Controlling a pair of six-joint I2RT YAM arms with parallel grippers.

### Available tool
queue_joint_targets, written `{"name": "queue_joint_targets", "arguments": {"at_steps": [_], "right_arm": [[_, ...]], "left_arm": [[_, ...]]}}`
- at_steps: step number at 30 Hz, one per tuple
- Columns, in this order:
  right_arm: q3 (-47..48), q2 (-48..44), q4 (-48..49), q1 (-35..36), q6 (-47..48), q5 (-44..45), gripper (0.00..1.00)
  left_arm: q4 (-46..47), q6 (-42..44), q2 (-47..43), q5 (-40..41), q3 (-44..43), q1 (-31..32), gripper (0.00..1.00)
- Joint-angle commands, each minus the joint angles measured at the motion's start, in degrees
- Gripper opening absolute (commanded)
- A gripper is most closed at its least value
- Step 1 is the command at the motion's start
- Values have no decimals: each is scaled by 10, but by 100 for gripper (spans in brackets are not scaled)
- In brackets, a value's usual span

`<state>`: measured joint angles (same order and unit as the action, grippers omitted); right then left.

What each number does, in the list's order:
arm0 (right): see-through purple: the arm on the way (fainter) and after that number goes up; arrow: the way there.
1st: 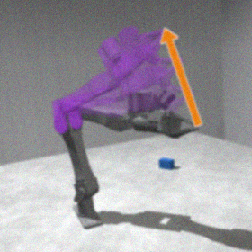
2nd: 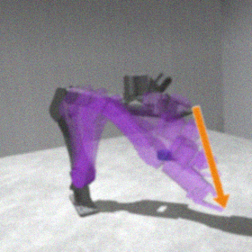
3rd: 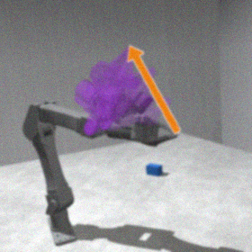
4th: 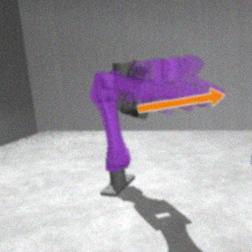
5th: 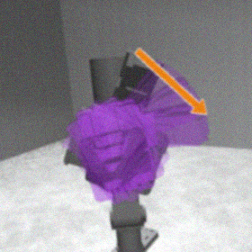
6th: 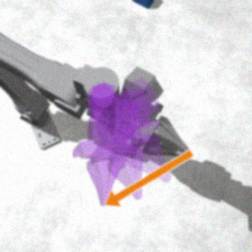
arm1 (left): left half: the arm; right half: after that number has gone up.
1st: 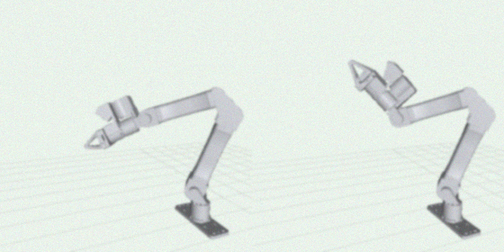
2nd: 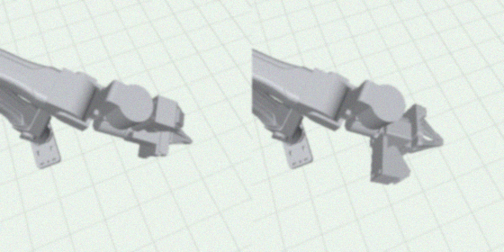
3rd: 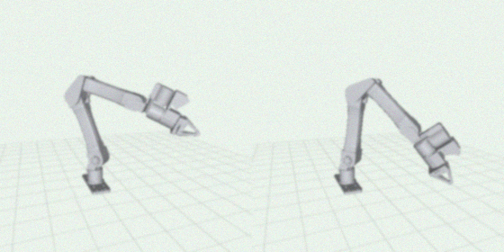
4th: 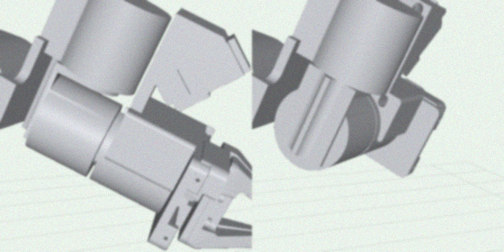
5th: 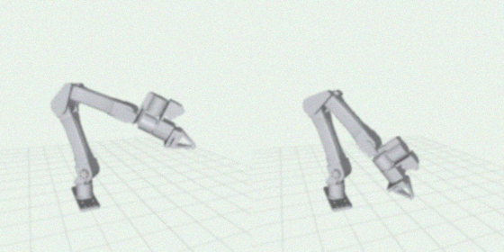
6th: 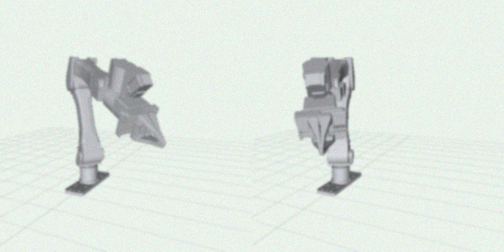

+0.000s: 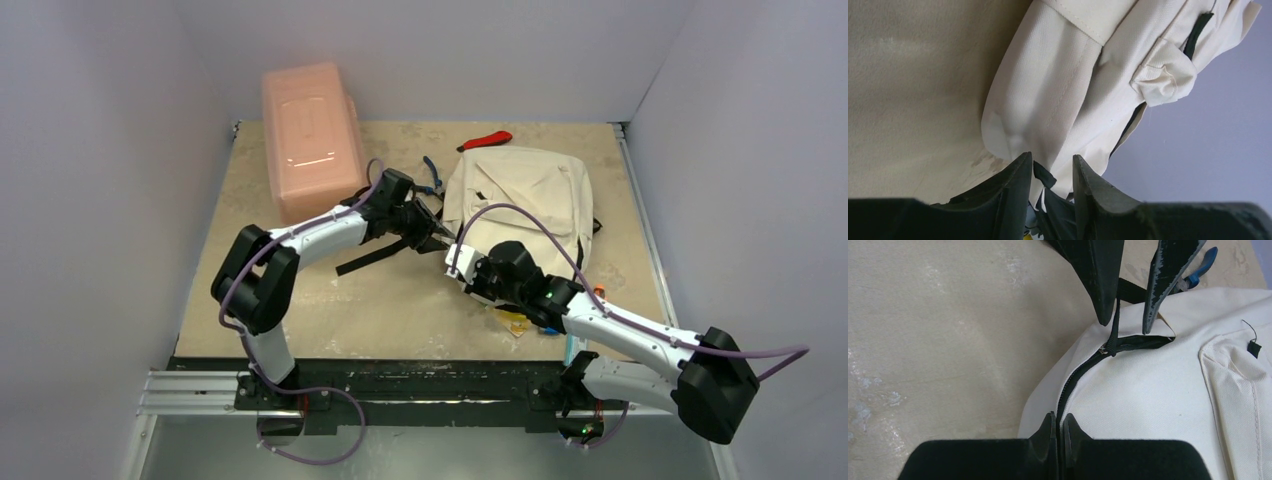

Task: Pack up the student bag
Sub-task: Zip the student bag at the center of the board, then adjust the student bag at the center of the board.

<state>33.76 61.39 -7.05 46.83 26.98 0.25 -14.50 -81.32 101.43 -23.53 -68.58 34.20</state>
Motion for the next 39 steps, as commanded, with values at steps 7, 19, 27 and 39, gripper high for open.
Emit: {"name": "queue_joint_targets", "arguments": {"at_steps": [7, 19, 27, 39], "right_arm": [[22, -1, -17, 25, -8, -46, 0], [-20, -62, -1, 153, 2, -20, 0], [-31, -91, 46, 129, -81, 67, 59], [181, -36, -98, -176, -410, 91, 99]], "left_arm": [[11, 24, 29, 57, -67, -2, 0], [-83, 212, 179, 225, -311, -3, 0], [-85, 272, 164, 198, -310, -3, 4], [-96, 409, 45, 60, -286, -1, 65]]}}
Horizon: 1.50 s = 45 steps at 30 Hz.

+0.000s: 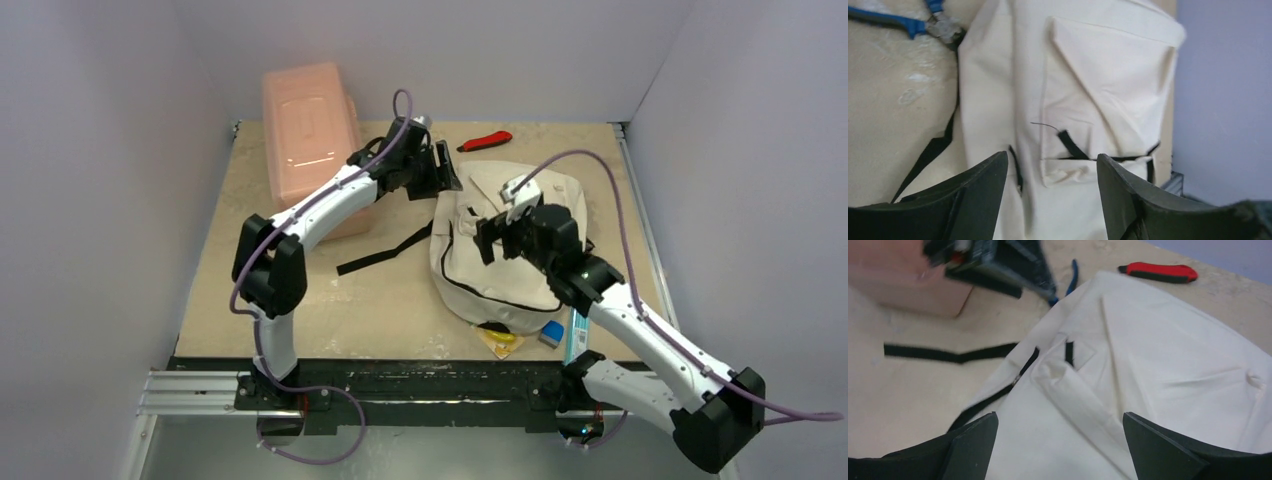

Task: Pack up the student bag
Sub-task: Adjust the student bag at the center of the board.

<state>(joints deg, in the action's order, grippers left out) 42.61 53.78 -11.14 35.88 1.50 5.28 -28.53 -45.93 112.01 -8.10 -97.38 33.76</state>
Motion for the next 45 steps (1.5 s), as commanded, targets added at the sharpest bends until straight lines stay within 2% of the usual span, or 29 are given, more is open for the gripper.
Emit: {"name": "queue_joint_targets", "arguments": {"at_steps": [1, 4, 6, 7, 9, 11, 13, 15, 16, 18, 19, 21, 25, 28, 30, 35, 38, 41, 45], "right_arm": [[105, 51, -71, -89, -178, 22, 98], [119, 73, -83, -113, -194, -74, 94], [119, 90, -84, -114, -215, -71, 94], [124, 102, -89, -118, -222, -65, 91], [155, 135, -107, -128, -236, -55, 74], [184, 163, -106, -132, -235, -55, 62], [223, 198, -123, -131, -220, -18, 59], [251, 232, -117, -131, -177, -22, 58], [250, 248, -101, -131, -165, -24, 53], [248, 292, -93, -131, -156, -20, 35], [249, 310, -109, -130, -162, -22, 28], [210, 319, -105, -120, -179, -40, 21], [98, 287, -18, -83, -215, -31, 13], [74, 277, 15, -80, -227, -12, 16], [85, 272, 12, -80, -216, 5, 27], [159, 291, -39, -79, -163, 8, 46], [205, 325, -65, -73, -148, 6, 52], [240, 343, -100, -62, -154, 27, 52], [204, 292, -98, -62, -202, 26, 62]], "left_arm": [[58, 50, -62, -127, 3, 4, 65], [70, 45, -62, -186, 0, 13, 65], [61, 60, -63, -172, -4, 25, 65], [51, 65, -62, -161, -7, 29, 65], [40, 63, -59, -150, -11, 32, 63], [23, 62, -56, -137, -14, 29, 60], [10, 72, -52, -128, -14, 29, 60], [1, 78, -46, -122, -9, 28, 58], [-2, 76, -41, -121, -4, 27, 53], [17, 64, -38, -126, 18, 25, 42], [26, 59, -37, -127, 32, 26, 41], [41, 49, -34, -128, 53, 29, 40], [61, 32, -22, -148, 97, 36, 35], [73, 26, -18, -151, 121, 36, 31], [77, 24, -15, -151, 131, 36, 31], [96, 6, -8, -162, 147, 36, 33], [108, -5, -8, -162, 154, 37, 35], [110, -9, -7, -166, 153, 36, 35], [103, 3, -22, -159, 147, 35, 40]]}}
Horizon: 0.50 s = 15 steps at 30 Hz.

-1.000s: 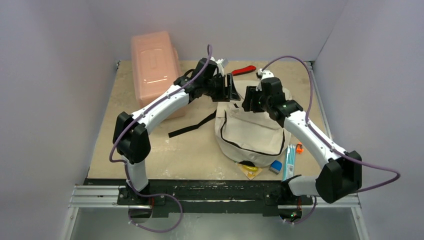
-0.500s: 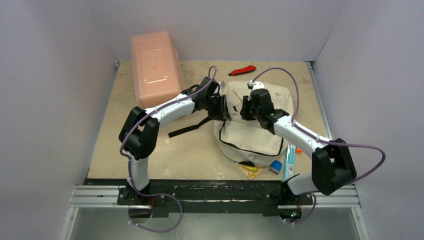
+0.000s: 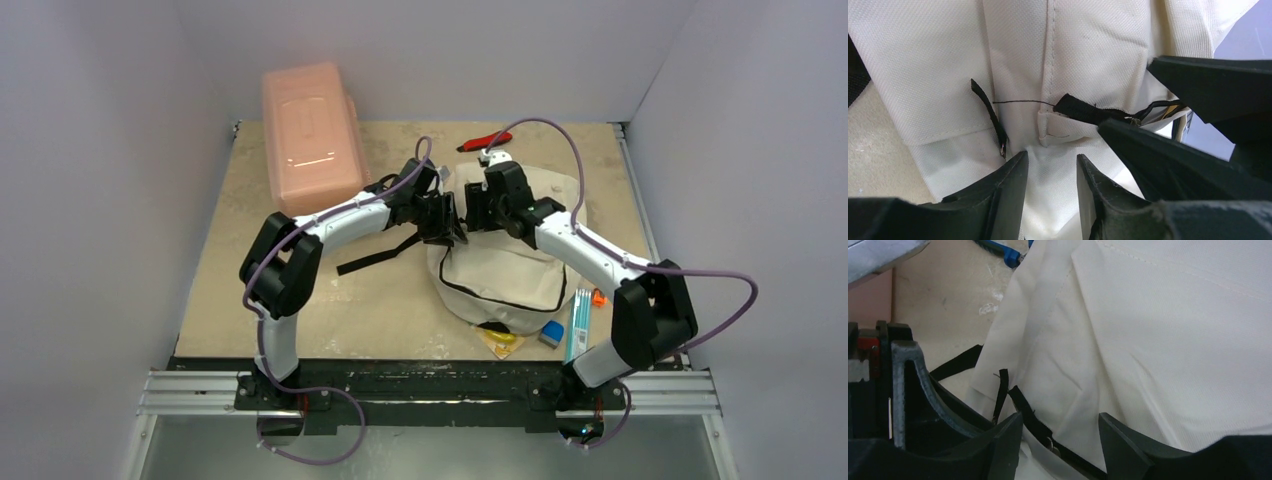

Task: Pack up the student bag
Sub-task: Adjust the student bag at the center of the board.

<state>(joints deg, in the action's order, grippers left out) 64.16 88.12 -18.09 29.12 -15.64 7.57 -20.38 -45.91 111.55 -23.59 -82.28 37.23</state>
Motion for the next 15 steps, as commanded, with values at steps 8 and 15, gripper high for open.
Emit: {"name": "queue_joint_targets", "arguments": {"at_steps": [8, 15], "right_arm": [[-27, -73, -7, -21, -36, -56, 69], [-75, -111, -28, -28, -122, 21, 56]], "left_arm": [[1, 21, -34, 0, -28, -5, 52], [49, 32, -58, -37, -26, -13, 54]]}}
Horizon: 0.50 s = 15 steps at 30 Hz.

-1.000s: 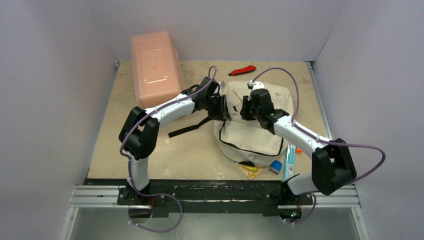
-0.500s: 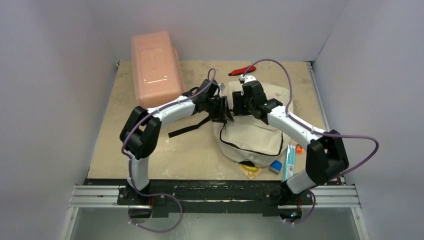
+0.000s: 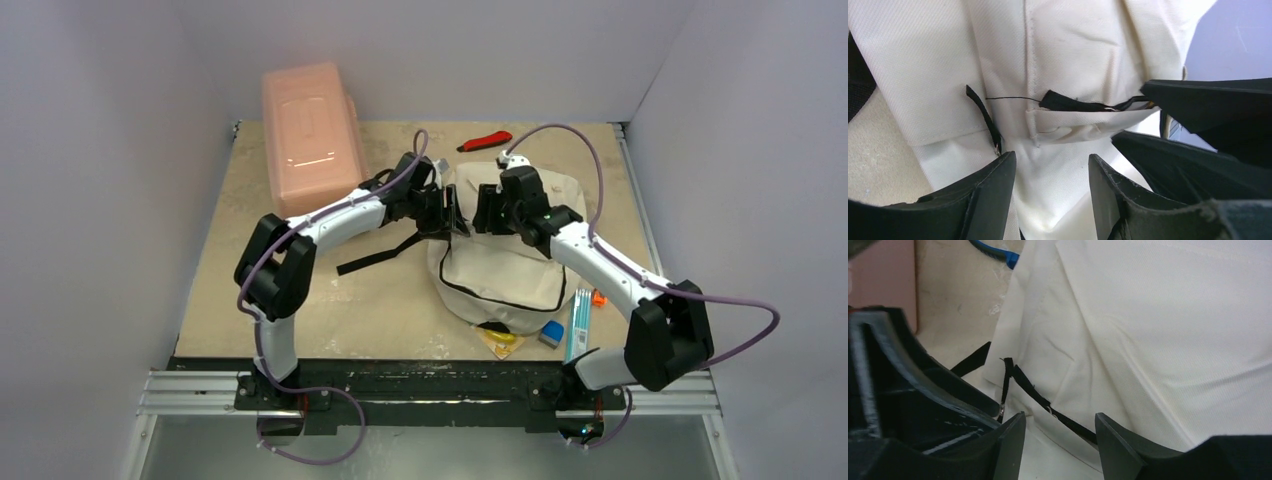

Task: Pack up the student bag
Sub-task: Adjust the student bag at the center of the board.

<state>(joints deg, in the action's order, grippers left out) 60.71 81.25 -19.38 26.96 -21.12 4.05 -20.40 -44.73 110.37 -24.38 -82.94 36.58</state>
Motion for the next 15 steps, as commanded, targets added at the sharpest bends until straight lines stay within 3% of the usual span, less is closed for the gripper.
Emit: {"name": "queue_joint_targets", "arguments": {"at_steps": [1, 6, 11, 15], "right_arm": [[-62, -59, -10, -9, -81, 73, 55], [-139, -118, 27, -18, -132, 74, 54], [-196, -124, 92, -18, -180, 20, 42], [-220, -136, 142, -25, -198, -5, 43]], "left_arm": [[58, 23, -49, -32, -19, -5, 54], [83, 34, -45, -40, -39, 13, 54], [76, 34, -5, -57, -95, 35, 53], [43, 38, 48, -60, -145, 48, 52]]}}
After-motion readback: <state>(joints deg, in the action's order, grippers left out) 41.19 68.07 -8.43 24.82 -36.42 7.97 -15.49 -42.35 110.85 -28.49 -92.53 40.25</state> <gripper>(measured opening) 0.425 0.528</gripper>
